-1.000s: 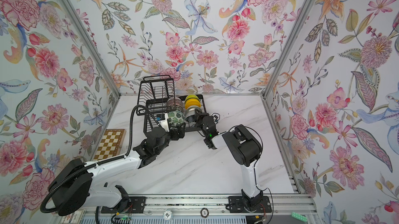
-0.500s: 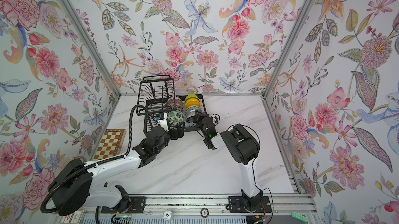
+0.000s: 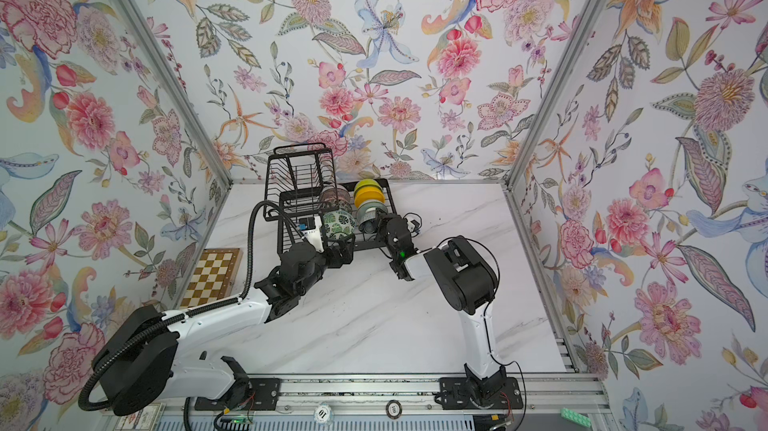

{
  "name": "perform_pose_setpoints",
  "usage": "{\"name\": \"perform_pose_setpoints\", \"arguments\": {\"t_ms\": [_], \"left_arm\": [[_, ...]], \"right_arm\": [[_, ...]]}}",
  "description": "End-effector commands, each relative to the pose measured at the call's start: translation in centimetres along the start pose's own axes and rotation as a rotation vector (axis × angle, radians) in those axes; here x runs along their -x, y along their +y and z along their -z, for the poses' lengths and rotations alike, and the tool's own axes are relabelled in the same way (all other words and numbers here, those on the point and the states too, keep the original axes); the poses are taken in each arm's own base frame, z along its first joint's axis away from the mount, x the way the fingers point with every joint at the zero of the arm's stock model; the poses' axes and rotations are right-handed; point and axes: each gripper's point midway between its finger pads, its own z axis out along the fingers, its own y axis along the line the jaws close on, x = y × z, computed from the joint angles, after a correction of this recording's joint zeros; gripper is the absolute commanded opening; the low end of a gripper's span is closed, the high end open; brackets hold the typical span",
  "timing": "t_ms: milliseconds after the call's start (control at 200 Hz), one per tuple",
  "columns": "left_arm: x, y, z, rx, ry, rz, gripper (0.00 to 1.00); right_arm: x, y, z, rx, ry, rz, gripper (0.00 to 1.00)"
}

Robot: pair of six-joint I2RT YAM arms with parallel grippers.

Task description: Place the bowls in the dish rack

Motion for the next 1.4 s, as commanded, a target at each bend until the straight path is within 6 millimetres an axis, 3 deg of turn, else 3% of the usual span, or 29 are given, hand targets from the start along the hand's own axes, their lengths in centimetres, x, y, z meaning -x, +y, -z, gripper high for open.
{"name": "perform_pose_setpoints", "arguments": {"t_ms": [0, 370, 701, 1001, 1396], "left_arm": [[0.5, 0.5, 0.4, -0.001, -0.018, 0.013, 0.99], [0.7, 1.0, 0.9, 0.004, -0.028, 0.017, 0.99], [0.7, 1.3, 1.1, 0.006, -0.032, 0.033, 0.99], [0.7, 1.3, 1.1, 0.004, -0.031, 0.045, 0.99], [0.6, 1.6, 1.5, 0.011, -0.031, 0.050, 0.99]], "right_arm": [[-0.8, 1.5, -0.7, -0.017, 0.011, 0.024, 0.00], [-1.2, -1.4, -1.4, -0.278, 0.002, 0.083, 0.00], [-0.3, -2.8, 0.8, -0.335, -0.015, 0.104, 0.00], [0.0, -2.9, 1.9, -0.342, -0.017, 0.100, 0.00], [-0.4, -2.6, 1.4, -0.347, 0.002, 0.085, 0.14]]}}
